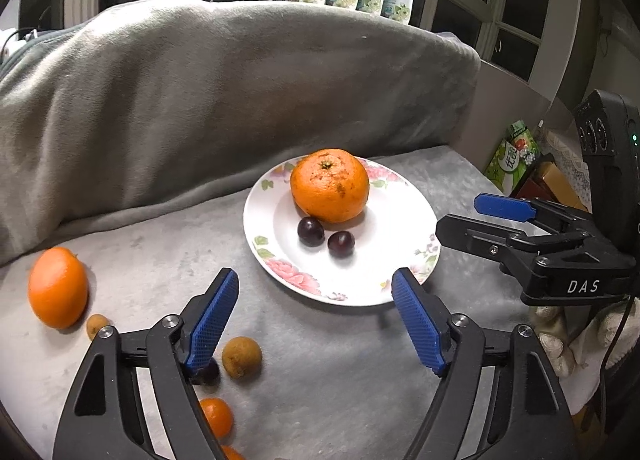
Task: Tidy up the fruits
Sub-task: 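Move both grippers back toward the tangerine and the small kumquat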
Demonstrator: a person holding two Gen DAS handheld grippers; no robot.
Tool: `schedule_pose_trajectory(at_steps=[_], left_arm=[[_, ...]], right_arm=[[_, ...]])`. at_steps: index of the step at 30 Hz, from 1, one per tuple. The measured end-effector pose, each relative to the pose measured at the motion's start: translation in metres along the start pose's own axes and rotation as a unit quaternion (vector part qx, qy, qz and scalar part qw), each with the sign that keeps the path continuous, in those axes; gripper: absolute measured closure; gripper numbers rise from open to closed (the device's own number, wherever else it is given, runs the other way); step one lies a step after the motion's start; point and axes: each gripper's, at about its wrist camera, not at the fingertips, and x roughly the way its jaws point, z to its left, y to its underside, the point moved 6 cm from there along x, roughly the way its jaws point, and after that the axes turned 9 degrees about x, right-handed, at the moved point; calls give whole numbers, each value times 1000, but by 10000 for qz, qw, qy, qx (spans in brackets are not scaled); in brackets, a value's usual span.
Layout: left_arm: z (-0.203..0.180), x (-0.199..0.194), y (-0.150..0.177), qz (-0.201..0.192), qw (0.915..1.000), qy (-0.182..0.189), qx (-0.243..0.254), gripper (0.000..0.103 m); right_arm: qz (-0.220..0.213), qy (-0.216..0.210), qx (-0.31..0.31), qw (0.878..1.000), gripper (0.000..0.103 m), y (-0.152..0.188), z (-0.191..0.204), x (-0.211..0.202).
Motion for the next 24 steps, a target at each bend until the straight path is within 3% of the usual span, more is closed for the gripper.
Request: schedule_pose_trajectory(at_steps=[12,24], left_arm=[[45,-41,10,-220,9989,-169,-371,24],[90,-77,57,-124,9956,-382,-841,26]], right_arm=[[-32,-233,-239,9994,9,1,28,-11],[311,-746,-616,9948,9,23,77,1]])
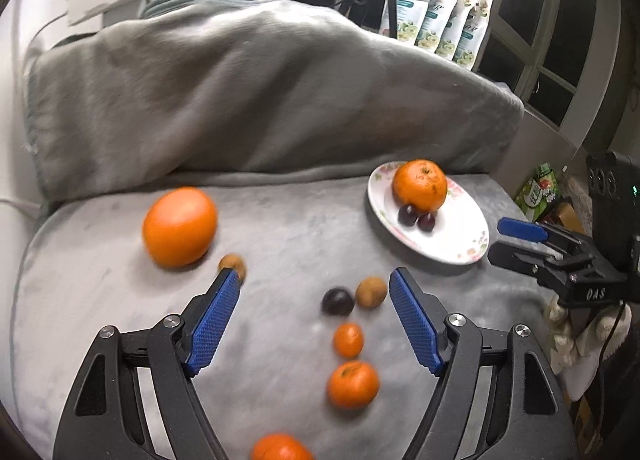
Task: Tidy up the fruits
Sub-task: 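Move both grippers back toward the tangerine and the small kumquat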
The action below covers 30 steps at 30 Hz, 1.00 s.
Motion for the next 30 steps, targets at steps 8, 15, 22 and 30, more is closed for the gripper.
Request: schedule_pose_trajectory(at_steps=[8,15,22,30], left_arm=[[-5,-11,33,167,9997,169,-25,31],[-15,-8,47,306,9992,267,60,36],[-17,-6,50,344,9986,377,108,46],[-31,3,62,548,9965,546,322,51]], right_arm=[[288,-319,-8,9991,9,9,21,20],[484,-500,-84,9975,14,15,40,33],[909,-779,81,9928,35,27,53,47],[1449,-1037,371,9833,45,43,67,73]])
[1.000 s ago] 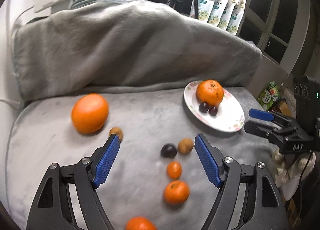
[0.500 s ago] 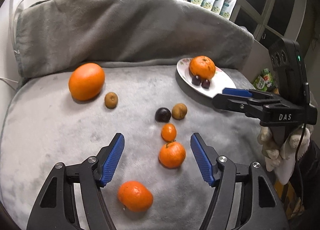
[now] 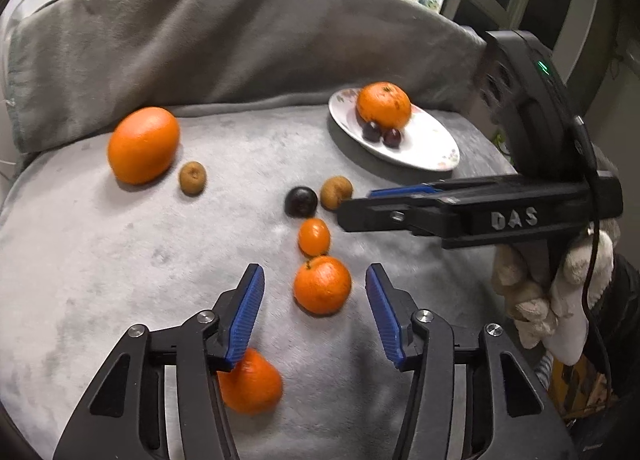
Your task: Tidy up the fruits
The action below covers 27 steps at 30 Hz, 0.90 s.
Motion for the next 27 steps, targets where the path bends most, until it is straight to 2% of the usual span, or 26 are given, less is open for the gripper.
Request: schedule_pose_trajectory(at_steps=[5,11,17,21,27], left_arm=[[-3,9,3,108,9999,63,32,52],[-7,21,6,232,9997,72,15,58],[-6,27,6,242,9996,87,-64,63],[-7,27,5,246,9997,60,-16,67],[-7,25,5,230,9997,58,9,69]], right_arm=[[178,-121,240,9995,50,-2,-1,15],[313,-217,358,9986,54,-3,2,27],[388,-162,377,9984,63,-3,0,34],[440,-142,334,9984,74,-1,0,37],[443,-192,369,9982,77,-1,0,37]])
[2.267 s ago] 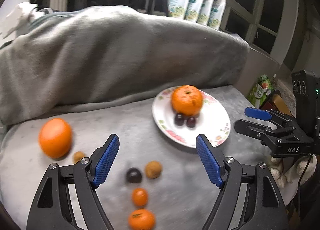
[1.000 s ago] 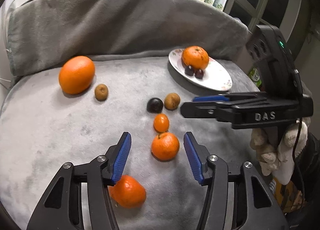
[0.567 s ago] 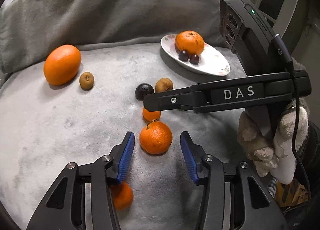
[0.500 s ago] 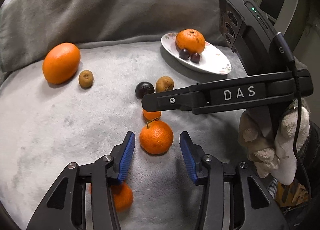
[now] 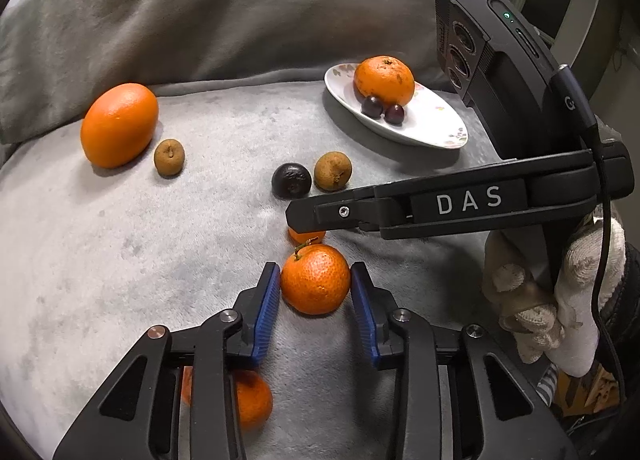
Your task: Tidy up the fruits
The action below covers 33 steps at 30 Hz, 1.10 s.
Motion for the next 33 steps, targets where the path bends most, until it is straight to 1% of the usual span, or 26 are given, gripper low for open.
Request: schedule_pose_trajectory(at_steps=[7,16,26,33], left_arm=[[1,-8,2,-71,9999,39,-104,69],[3,-21,0,-259,9991,113,-312,69],[-2,-28,-24,-539,9979,181,-326,69],[-14,-24,-49,-682,9970,291,-234,69]], right_arm=[[-110,-57,20,9999,77,-1,-1,-11],[-385,-38,-18,9992,77,4,-3,-39],[-914,200,-150,9955,77,5,-18,-89],[-1298,514,-155,9901,77,3,-40,-127]])
